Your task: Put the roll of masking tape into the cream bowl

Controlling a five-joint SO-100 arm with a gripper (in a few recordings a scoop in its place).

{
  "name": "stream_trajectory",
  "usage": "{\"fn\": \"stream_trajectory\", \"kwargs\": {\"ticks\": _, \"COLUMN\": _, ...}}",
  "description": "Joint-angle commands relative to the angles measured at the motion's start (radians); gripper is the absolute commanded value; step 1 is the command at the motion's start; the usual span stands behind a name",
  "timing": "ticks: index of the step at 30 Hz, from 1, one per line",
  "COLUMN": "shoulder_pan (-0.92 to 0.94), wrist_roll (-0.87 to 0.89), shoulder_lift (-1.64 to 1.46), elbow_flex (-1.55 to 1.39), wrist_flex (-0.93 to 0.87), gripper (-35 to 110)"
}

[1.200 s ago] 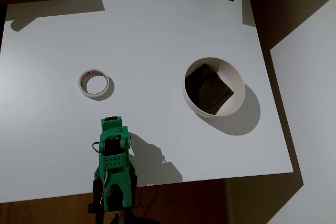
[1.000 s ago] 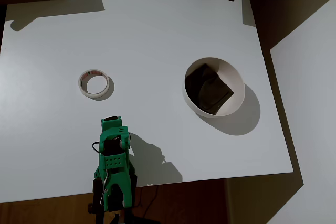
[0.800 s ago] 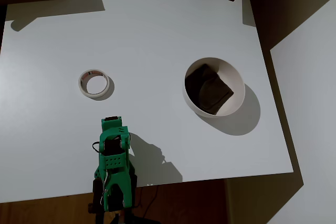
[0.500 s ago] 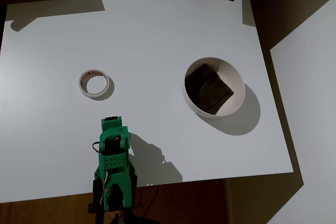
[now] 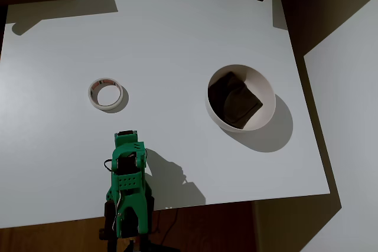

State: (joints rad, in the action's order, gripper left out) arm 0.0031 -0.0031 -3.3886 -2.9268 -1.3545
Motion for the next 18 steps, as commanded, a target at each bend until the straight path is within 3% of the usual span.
{"fn": "stream_trajectory", "kwargs": {"ticks": 1, "shoulder_pan": 0.006, "wrist_roll": 0.018, "shoulder_lift": 0.003, "elbow_flex": 0.023, "wrist_flex": 0.041, "gripper": -8}}
{"fn": "stream_trajectory", "kwargs": {"ticks": 4, "shoulder_pan": 0.005, "wrist_roll": 0.037, "shoulder_lift": 0.138, "elbow_flex": 0.117, "wrist_flex": 0.083, "gripper": -8}}
{"fn": "stream_trajectory", "kwargs": {"ticks": 11, "shoulder_pan": -0.054, "wrist_roll": 0.064, "shoulder_lift": 0.765, "elbow_flex": 0.5, "wrist_flex": 0.137, "gripper": -8}}
{"fn": "stream_trajectory", "kwargs": {"ticks": 18, "shoulder_pan": -0.086, "wrist_roll": 0.092, "shoulder_lift": 1.192, "elbow_flex": 0.856, "wrist_flex": 0.089, "gripper": -8}}
